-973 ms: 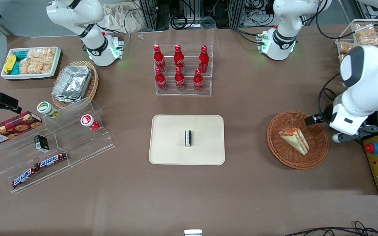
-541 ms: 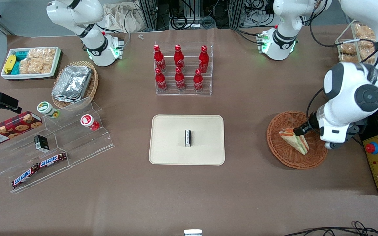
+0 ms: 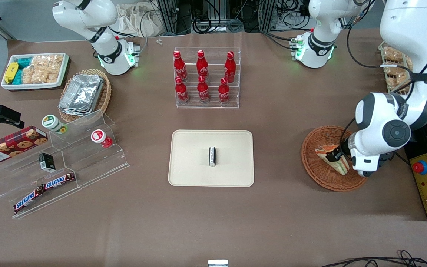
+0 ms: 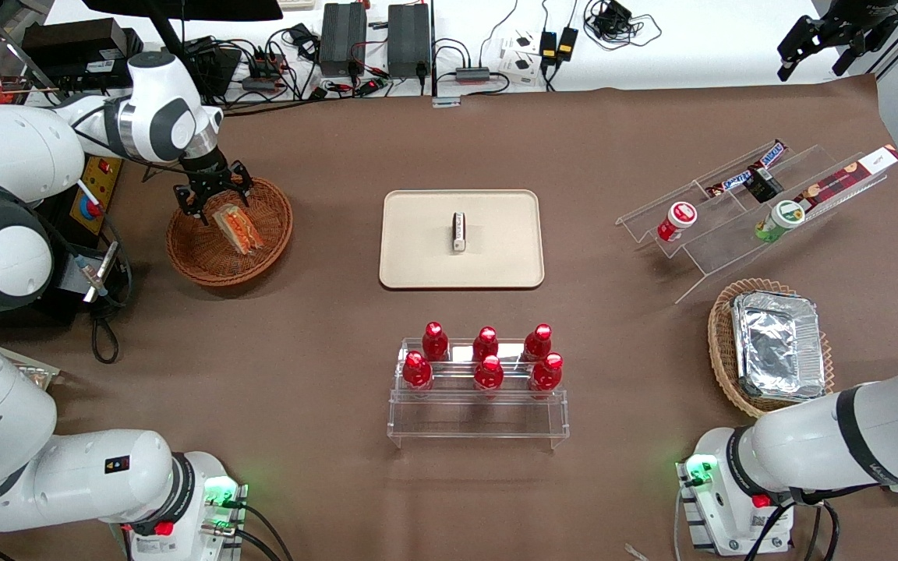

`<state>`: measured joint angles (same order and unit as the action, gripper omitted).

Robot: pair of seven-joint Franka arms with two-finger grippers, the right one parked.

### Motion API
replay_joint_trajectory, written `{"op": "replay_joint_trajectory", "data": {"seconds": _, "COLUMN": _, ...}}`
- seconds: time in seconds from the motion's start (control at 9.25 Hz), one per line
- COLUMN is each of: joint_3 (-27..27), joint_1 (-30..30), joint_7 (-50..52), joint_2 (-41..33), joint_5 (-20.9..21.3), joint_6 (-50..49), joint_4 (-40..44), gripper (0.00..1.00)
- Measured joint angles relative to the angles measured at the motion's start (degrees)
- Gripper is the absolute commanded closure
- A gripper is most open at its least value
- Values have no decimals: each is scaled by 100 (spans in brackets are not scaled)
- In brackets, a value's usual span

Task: Place sandwich from basket to tray
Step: 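Move the left gripper down over the wrapped sandwich in the wicker basket, then close the left gripper on the sandwich and lift it from the basket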

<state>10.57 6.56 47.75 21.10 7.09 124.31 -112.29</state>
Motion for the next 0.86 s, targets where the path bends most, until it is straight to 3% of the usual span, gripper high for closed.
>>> {"op": "replay_joint_trajectory", "data": {"seconds": 0.22, "joint_3": -67, "joint_1": 31, "joint_7": 58, "joint_2": 176, "joint_5": 24, "joint_6": 449, "joint_4": -125, "gripper": 6}}
{"op": "replay_joint_trajectory", "data": {"seconds": 0.65, "joint_3": -73, "joint_1": 45, "joint_7": 318, "joint_2": 346, "joint_5": 34, "joint_6": 655, "joint_4": -135, "gripper": 96}}
{"op": "replay_joint_trajectory", "data": {"seconds": 0.86, "joint_3": -54, "joint_1": 32, "joint_7": 501, "joint_2": 327, "joint_5": 52, "joint_6": 581, "joint_4": -80, "gripper": 100}}
